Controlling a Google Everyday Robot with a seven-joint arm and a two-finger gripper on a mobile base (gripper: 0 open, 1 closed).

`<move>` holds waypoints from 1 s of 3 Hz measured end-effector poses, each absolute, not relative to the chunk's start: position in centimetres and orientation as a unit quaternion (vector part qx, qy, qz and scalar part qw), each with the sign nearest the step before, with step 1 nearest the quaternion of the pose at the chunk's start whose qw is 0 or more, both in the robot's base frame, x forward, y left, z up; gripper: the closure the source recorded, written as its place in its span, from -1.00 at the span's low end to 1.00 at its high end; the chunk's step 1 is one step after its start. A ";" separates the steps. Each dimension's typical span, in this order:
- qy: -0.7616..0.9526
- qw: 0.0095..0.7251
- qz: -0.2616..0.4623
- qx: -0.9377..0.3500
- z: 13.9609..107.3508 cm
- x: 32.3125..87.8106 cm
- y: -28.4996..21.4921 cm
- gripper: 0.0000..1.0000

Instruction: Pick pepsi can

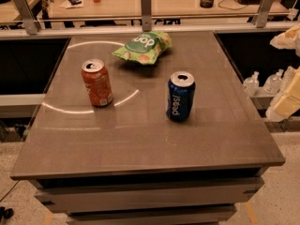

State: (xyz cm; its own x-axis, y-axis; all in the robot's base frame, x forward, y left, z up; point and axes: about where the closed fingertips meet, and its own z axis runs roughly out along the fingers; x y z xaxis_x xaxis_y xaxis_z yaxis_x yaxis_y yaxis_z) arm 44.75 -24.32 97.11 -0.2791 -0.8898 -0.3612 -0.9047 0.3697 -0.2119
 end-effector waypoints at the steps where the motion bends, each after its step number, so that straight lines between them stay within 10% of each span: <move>1: 0.799 0.288 0.075 -0.523 95.2 44.9 -26.2 -1.00; 3: 0.734 0.467 0.149 -0.470 94.6 44.1 -25.1 -1.00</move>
Offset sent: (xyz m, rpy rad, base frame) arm -0.0156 0.0000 0.0097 0.8352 -0.3693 -0.0174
